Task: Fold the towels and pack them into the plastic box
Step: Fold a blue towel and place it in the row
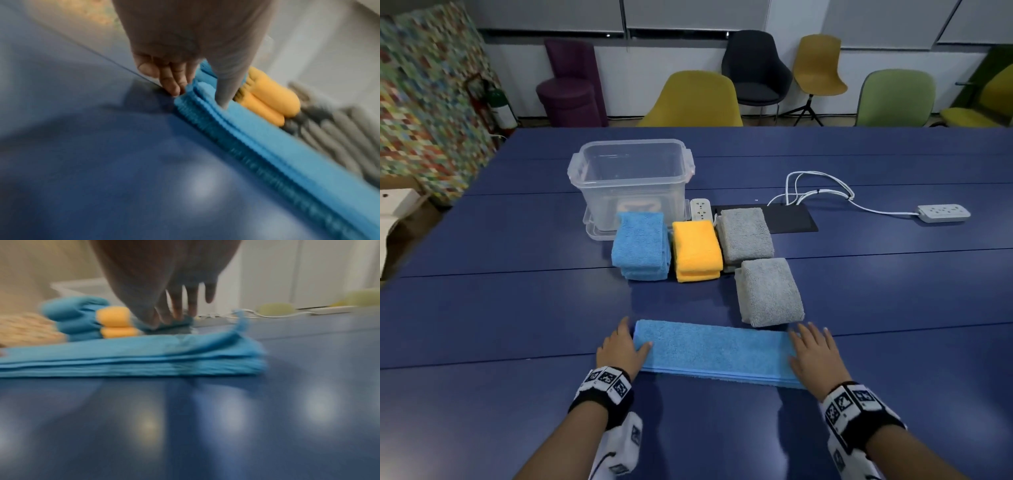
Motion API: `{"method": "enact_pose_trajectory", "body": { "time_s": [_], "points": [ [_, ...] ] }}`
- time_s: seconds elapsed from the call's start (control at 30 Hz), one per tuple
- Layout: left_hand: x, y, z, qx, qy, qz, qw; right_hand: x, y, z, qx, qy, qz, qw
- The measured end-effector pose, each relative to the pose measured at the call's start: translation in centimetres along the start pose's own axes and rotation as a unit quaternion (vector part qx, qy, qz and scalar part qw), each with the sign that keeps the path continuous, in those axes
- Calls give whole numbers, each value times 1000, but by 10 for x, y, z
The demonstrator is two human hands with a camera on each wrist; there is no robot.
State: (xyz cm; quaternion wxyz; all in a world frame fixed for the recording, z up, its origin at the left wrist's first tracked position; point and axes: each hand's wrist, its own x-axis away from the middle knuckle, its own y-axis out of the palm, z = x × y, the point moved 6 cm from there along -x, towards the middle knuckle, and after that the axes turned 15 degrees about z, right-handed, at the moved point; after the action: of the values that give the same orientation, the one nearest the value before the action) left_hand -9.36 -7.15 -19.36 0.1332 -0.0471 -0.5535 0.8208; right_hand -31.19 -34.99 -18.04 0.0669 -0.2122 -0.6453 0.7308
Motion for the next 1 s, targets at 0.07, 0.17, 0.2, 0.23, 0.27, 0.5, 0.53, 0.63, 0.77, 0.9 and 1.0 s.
{"method": "enact_pose_trajectory", "body": {
  "time_s": [0.07, 0.17, 0.2, 0.23, 0.27, 0.5, 0.53, 0.63, 0.77, 0.9, 1.0],
  "points": [
    [-4, 2, -6, 71, -58, -36, 995, -16, -26, -38, -44, -53, 49, 996],
    [-7, -3, 1, 115, -58, -65, 990, -31, -34, -97, -85, -112, -21, 990],
    [-8, -6, 3, 139, -62, -59, 987, -37, -33, -112, -104, -96, -68, 988],
    [-8, -10, 4, 166, -71, -51, 982, -41, -29, -124, -113, -80, -127, 982],
    [-9, -13, 3, 193, -83, -39, 977, -46, -27, -136, -122, -66, -170, 976],
    [-12, -41, -23, 263, -73, 24, 962, -57, -9, -183, -137, 0, -238, 961],
    [-12, -44, -25, 268, -65, 24, 961, -58, -7, -187, -137, 6, -240, 961],
    [-17, -50, -29, 286, -48, 31, 956, -64, -2, -197, -126, 10, -242, 962],
    [-22, -58, -15, 328, -26, 29, 944, -73, -2, -206, -136, 8, -257, 957],
    [-13, -59, 23, 363, 43, -10, 931, -86, -12, -189, -336, 128, -169, 918],
    [2, -49, 56, 379, 94, -75, 917, -85, -20, -163, -557, 322, -122, 756]
  ]
}}
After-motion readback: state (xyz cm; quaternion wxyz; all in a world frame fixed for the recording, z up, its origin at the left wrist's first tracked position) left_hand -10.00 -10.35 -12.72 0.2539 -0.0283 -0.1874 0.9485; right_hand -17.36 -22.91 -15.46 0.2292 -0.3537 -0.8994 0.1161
